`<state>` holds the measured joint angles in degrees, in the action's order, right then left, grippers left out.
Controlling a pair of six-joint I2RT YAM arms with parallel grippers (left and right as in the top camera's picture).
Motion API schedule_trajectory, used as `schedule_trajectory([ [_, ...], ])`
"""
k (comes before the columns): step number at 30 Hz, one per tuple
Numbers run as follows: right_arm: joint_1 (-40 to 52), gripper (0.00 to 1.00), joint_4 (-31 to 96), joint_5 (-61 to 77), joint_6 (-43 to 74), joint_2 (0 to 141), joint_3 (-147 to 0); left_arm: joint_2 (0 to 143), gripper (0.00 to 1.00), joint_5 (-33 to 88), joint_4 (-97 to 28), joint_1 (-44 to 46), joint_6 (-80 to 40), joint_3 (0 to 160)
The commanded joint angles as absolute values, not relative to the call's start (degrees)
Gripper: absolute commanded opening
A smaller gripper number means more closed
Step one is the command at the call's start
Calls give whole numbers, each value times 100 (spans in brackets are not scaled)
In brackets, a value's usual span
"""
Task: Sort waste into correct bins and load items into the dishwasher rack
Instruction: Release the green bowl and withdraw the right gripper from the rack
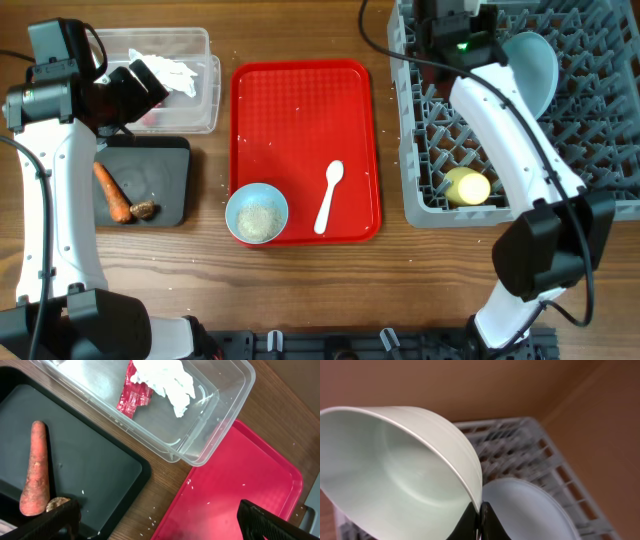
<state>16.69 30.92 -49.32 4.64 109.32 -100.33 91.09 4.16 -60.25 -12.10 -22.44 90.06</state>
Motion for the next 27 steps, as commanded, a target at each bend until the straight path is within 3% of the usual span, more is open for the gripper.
schedule_trajectory([
  [1,1612,5,2641,-6034,-373,11432,-10092,9131,100,401,-6025,-1223,-2298,8991],
  [17,1619,4,1100,-6154,-1367,12335,-10092,9131,100,401,-5964,-1223,-2298,8991],
  [27,1619,4,902,-6114,-1503,12689,-10090,9131,100,401,-5961,-1223,-2298,8991],
])
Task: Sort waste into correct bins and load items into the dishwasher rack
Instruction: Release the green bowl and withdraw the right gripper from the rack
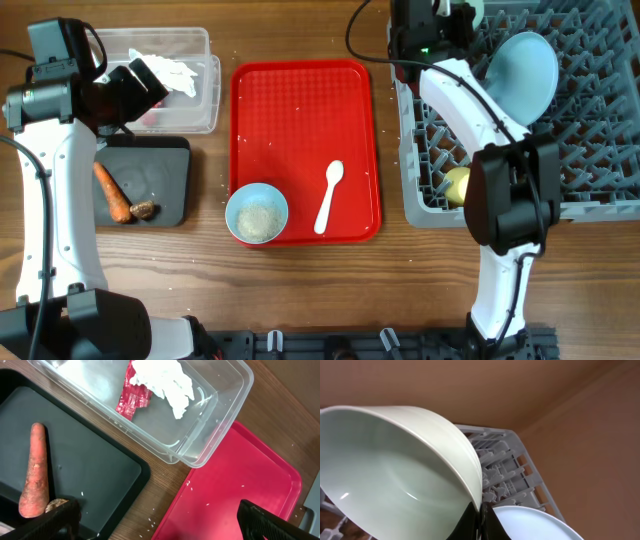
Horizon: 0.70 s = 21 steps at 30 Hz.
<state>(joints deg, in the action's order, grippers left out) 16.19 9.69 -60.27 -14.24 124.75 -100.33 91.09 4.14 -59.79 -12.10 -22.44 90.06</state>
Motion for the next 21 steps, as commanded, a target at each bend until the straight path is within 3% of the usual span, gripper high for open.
schedule_trajectory([
  [1,1619,4,895,-6104,-1503,12713,-10090,9131,100,401,-5961,-1223,-2298,8991],
  [13,1815,5,1017,-5677,-1516,12805,-10090,9131,100,401,-5961,-1223,-2296,8991],
  [15,1916,14,1278,-5312,-1787,12805,-10090,9131,100,399,-5961,-1223,-2298,8991],
  [17,2016,32,1601,-4952,-1984,12805,-10090,9131,100,399,-5961,-1223,-2296,8991],
  [19,2102,41,1780,-4860,-1986,12805,-10090,9131,100,399,-5961,-1223,-2296,8991],
  [21,2150,59,1874,-4860,-1990,12805,-10090,9131,100,401,-5961,-1223,-2296,8991],
])
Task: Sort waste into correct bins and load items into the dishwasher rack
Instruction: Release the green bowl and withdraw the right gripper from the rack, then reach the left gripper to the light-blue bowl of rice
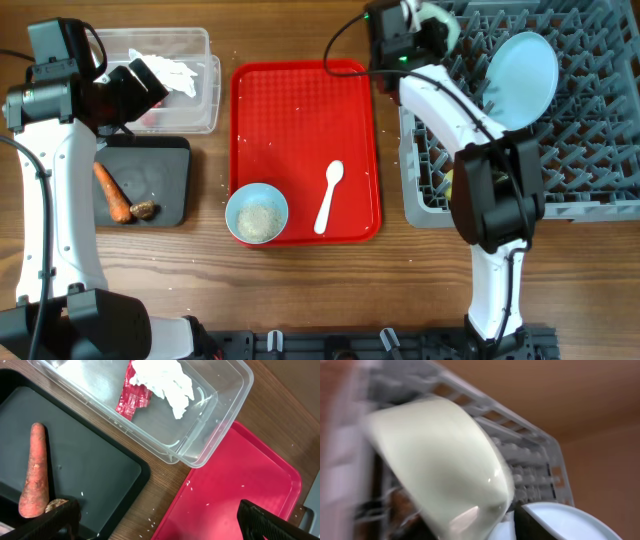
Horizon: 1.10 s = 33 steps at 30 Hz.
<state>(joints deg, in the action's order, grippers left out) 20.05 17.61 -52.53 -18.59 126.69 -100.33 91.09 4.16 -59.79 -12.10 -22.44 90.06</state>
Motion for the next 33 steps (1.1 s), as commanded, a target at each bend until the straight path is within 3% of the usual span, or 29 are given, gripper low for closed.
schedule_trajectory([
  [1,2158,72,1892,-4862,-1992,12805,-10090,9131,100,401,-5961,-1223,-2296,8991],
  [5,2161,91,1986,-4915,-2080,12803,-10092,9131,100,399,-5961,-1223,-2296,8991],
  [9,2171,99,2047,-5015,-2080,12735,-10092,9131,100,401,-5961,-1223,-2296,8991],
  [19,2788,100,2141,-4801,-2064,11893,-10092,9131,100,403,-5968,-1223,-2296,8991],
  [22,2993,100,2742,-3900,-1601,11566,-10092,9131,100,399,-6086,-1223,-2274,8991],
  [27,3068,100,4165,-991,-899,11120,-10092,9129,100,399,-6233,-1160,-1929,8991],
  [30,3063,95,4982,720,-867,10938,-10092,9129,100,405,-6460,-950,-1623,8991],
  [33,2998,85,5607,1258,-773,10916,-10092,9129,100,423,-6873,-521,-1321,8991],
])
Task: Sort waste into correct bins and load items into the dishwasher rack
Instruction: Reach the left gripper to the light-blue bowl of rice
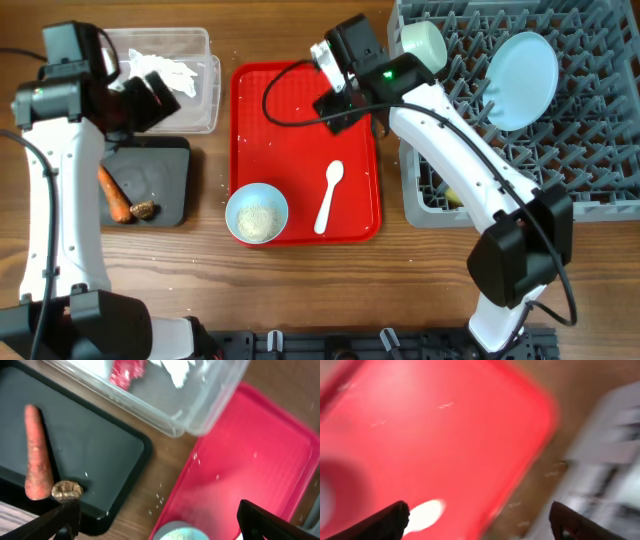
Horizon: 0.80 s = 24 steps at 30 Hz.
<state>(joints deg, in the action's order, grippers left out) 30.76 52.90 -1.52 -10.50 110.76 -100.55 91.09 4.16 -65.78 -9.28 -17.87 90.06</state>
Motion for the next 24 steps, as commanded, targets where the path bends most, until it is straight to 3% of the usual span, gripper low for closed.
schedule_trajectory([
  [1,2947,85,5701,1282,-648,10914,-10092,9129,100,449,-6982,-377,-1317,8991],
  [13,1179,82,5830,2475,154,10910,-10092,9131,90,445,-7856,2139,-1605,8886],
  [15,1004,80,5872,2558,152,10906,-10092,9131,83,445,-7675,2561,-2047,8683],
  [19,902,77,5961,2532,141,10906,-10092,9131,82,414,-6904,3459,-2462,7787],
  [24,913,72,6003,2534,5,10906,-10092,9131,74,224,-5918,3885,-2773,6726],
])
